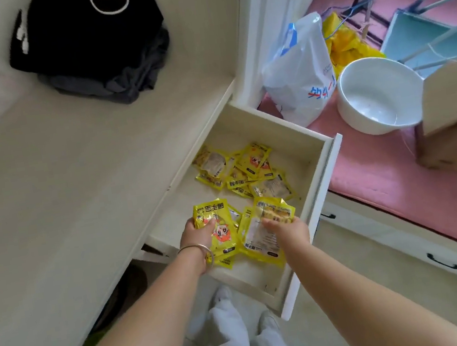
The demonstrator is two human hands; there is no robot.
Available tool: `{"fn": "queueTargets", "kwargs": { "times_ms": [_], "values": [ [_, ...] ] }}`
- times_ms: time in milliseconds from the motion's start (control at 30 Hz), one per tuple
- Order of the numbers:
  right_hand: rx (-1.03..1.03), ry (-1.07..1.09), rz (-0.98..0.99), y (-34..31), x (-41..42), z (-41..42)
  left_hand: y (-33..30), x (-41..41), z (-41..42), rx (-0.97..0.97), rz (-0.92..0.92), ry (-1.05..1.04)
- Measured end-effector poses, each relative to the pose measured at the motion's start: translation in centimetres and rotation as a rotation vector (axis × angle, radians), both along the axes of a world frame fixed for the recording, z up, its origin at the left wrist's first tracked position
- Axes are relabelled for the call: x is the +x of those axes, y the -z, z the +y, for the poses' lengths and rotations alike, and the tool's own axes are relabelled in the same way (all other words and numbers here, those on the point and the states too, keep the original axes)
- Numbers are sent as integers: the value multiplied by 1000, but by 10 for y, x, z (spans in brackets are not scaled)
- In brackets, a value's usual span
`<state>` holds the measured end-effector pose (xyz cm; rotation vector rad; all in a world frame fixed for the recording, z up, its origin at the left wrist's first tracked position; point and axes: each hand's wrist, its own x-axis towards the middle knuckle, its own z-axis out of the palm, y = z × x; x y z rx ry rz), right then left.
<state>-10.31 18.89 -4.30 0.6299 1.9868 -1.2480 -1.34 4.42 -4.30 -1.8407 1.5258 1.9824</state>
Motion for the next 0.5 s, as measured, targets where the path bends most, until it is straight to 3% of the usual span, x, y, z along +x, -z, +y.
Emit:
{"fn": "queueTargets", "kwargs": {
  "times_ms": [233,500],
  "values": [
    [54,25,-79,48,-25,-31,100,-19,-49,98,-145,-27],
    [64,60,-128,90,-38,-57,108,-43,-68,22,-322,-157]
  ]
}}
